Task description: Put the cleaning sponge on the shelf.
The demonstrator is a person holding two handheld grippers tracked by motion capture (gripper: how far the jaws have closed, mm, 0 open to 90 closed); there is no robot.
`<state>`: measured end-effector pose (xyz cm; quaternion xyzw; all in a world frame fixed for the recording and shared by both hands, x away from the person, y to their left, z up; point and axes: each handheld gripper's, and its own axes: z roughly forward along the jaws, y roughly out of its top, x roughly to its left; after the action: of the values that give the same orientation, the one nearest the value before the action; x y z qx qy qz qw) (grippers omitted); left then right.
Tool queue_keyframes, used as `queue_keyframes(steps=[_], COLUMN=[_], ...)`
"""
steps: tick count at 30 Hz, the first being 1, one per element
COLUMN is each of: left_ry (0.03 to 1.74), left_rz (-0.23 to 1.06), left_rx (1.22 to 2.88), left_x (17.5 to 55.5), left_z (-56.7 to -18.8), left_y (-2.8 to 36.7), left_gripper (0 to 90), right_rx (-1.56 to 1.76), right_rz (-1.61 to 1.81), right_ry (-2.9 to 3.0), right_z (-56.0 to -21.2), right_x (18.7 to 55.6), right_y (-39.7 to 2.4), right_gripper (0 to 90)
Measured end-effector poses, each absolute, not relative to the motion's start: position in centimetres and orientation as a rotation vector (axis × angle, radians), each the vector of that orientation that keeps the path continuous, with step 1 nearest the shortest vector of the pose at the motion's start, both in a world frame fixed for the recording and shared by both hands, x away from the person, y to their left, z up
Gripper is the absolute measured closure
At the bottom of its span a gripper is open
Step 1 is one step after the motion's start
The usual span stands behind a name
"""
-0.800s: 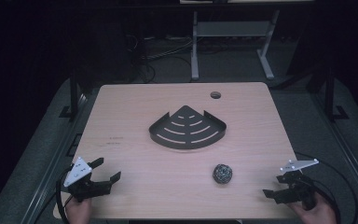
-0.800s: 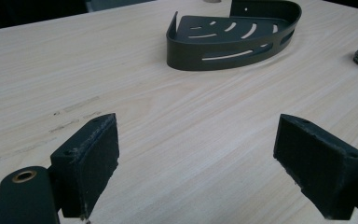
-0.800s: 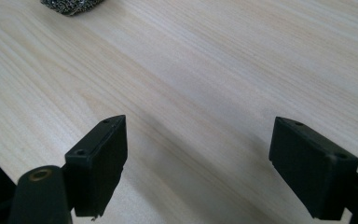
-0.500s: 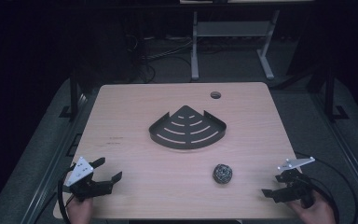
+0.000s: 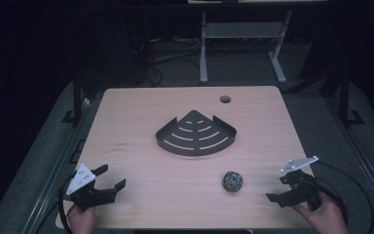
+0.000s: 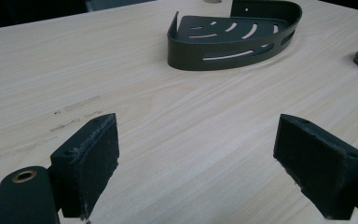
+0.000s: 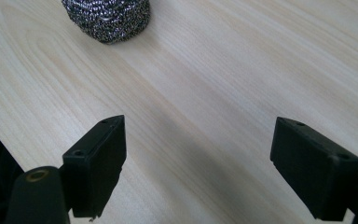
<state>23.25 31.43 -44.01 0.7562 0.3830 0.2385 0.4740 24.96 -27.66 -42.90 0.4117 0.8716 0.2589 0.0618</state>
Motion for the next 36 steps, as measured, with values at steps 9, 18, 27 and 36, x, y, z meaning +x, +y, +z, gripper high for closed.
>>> queue_keyframes(steps=[9, 18, 27, 36], left_ry=[0.930, 0.929, 0.925, 0.923], left_rz=[0.587, 0.586, 0.588, 0.587], left_rx=[1.858, 1.852, 1.853, 1.853], left_x=[23.3, 23.2, 23.2, 23.2], left_z=[-44.0, -43.9, -43.9, -43.9], left_y=[31.3, 31.3, 31.3, 31.3], left_gripper=[13.5, 13.5, 13.5, 13.5], right_rx=[1.202, 1.154, 1.100, 1.065], right_rz=[0.773, 0.758, 0.731, 0.708], right_ry=[2.670, 2.701, 2.754, 2.783], right_z=[-42.4, -42.0, -42.2, -42.2], right_x=[25.6, 26.1, 26.6, 27.0], right_y=[-26.7, -25.5, -23.9, -22.9], right_gripper=[17.7, 17.7, 17.1, 16.2])
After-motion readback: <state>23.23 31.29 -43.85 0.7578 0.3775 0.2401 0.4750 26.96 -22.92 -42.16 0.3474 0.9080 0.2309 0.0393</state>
